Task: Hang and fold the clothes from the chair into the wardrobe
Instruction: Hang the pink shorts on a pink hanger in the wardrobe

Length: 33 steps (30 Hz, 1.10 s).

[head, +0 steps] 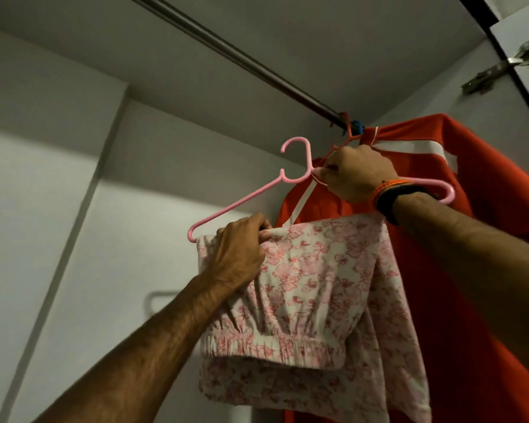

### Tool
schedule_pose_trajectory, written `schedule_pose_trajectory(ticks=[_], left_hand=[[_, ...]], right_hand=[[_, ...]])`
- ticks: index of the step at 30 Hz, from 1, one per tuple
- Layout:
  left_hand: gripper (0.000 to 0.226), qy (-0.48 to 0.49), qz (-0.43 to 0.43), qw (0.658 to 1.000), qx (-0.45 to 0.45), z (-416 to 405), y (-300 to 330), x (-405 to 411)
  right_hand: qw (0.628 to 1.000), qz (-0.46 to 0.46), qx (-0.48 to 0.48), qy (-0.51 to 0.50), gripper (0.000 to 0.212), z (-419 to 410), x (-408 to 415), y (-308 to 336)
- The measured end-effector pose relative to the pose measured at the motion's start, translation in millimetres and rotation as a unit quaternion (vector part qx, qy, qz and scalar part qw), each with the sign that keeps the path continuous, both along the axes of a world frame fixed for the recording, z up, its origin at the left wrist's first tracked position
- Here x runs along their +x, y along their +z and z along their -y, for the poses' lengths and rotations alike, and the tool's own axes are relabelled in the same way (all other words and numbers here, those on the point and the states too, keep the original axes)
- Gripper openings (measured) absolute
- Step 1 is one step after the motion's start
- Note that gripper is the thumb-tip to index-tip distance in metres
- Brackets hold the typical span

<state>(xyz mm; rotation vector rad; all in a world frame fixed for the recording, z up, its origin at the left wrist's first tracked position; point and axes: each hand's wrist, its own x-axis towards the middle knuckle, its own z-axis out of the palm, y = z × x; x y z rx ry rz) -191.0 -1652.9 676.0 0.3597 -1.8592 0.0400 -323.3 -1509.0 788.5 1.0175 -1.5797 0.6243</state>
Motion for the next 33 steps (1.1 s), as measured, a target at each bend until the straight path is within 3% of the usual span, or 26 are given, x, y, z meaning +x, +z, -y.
schedule_pose_trajectory(ticks=[3, 6, 10, 16, 19, 24, 27, 31, 33], left_hand=[[0.004, 0.052, 0.031, 0.998, 0.032, 11.5, -3.2, 19.4], [0.005, 0.095, 0.070, 0.992, 0.055, 20.5, -9.9, 38.6], [0.022, 0.101, 0.110, 0.985, 0.089, 17.3, -24.1, 62.1], [0.025, 0.012, 0.183, 0.973, 0.141, -10.1, -54.5, 95.9], [0.047, 0.037, 0.219, 0.963, 0.149, -25.5, -78.9, 106.5], [0.070, 0.124, 0.185, 0.969, 0.106, -46.7, -116.6, 121.5], [0.055, 0.197, 0.149, 0.965, 0.088, -64.4, -128.7, 117.9], [0.031, 0.302, 0.116, 0.938, 0.128, -90.8, -141.6, 117.8], [0.023, 0.333, 0.074, 0.931, 0.132, -103.2, -144.3, 124.4]], right_hand=[[0.981, 0.087, 0.137, 0.106, 0.023, -3.4, 7.3, 1.7], [0.948, 0.161, 0.189, 0.201, 0.023, 4.8, 27.2, -10.9], [0.905, 0.232, 0.220, 0.282, 0.017, 32.0, 56.9, -31.8], [0.837, 0.354, 0.228, 0.350, 0.017, 75.4, 90.3, -71.6], [0.808, 0.398, 0.204, 0.384, 0.014, 87.9, 101.5, -87.0], [0.643, 0.527, 0.157, 0.533, 0.012, 99.5, 120.5, -110.9], [0.526, 0.576, 0.164, 0.604, 0.022, 106.1, 133.1, -122.3], [0.385, 0.600, 0.173, 0.679, 0.032, 110.0, 154.6, -140.9], [0.345, 0.605, 0.196, 0.690, 0.032, 111.4, 168.7, -149.4]])
